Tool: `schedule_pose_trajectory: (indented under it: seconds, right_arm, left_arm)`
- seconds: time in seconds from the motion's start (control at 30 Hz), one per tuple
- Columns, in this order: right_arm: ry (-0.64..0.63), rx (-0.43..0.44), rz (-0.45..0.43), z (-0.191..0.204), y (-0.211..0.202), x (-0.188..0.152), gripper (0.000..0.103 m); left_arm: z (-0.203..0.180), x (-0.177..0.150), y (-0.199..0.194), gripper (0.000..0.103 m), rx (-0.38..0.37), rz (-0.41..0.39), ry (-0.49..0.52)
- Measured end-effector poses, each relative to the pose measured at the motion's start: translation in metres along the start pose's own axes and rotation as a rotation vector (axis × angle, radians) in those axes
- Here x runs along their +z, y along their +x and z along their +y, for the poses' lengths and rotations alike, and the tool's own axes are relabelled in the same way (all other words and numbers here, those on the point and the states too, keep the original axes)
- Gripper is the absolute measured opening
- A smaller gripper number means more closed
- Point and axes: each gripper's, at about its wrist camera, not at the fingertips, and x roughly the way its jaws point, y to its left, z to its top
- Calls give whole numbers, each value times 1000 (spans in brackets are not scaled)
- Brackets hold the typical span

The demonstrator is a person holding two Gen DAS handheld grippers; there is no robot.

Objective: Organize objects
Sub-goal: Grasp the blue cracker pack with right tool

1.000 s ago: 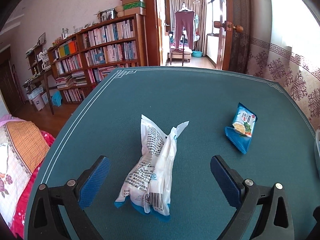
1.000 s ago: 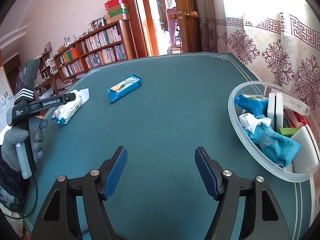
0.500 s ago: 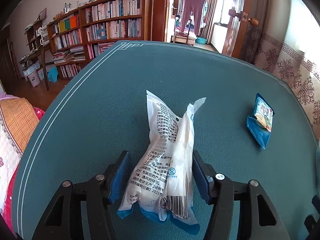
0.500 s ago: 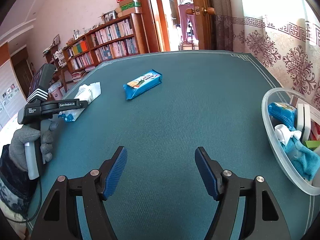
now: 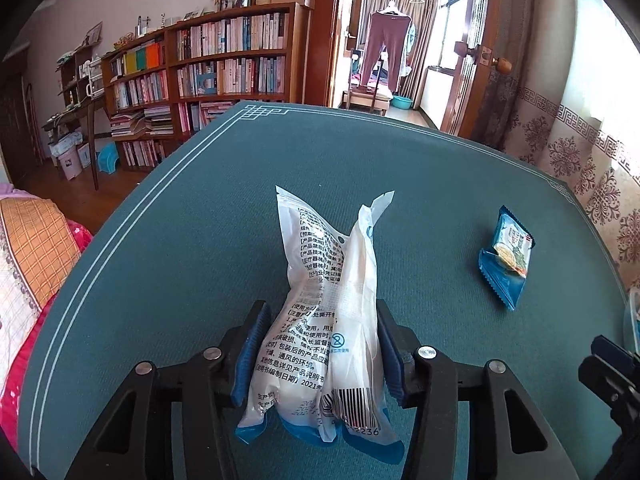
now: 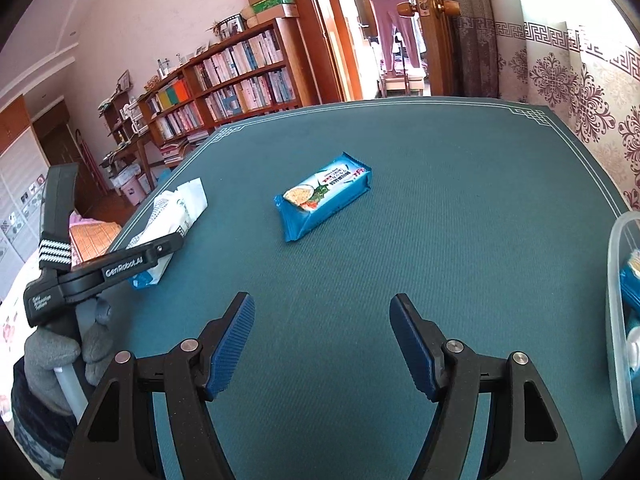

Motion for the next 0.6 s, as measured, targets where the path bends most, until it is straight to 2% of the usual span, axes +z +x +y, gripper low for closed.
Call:
schedule_pose_trajectory:
  seconds: [0.13, 0.37, 0.6]
  right_arm:
    - [29, 9, 15, 1, 26, 25, 71]
    - [81, -3, 38, 4, 70, 63, 71]
    - [111, -58, 62, 5, 105, 83, 71]
  left_arm:
    - [-2, -2, 0, 54, 48, -31, 6]
    - [-3, -4, 3, 54, 63, -25, -16]
    - [1, -4, 5, 54, 62, -12, -41]
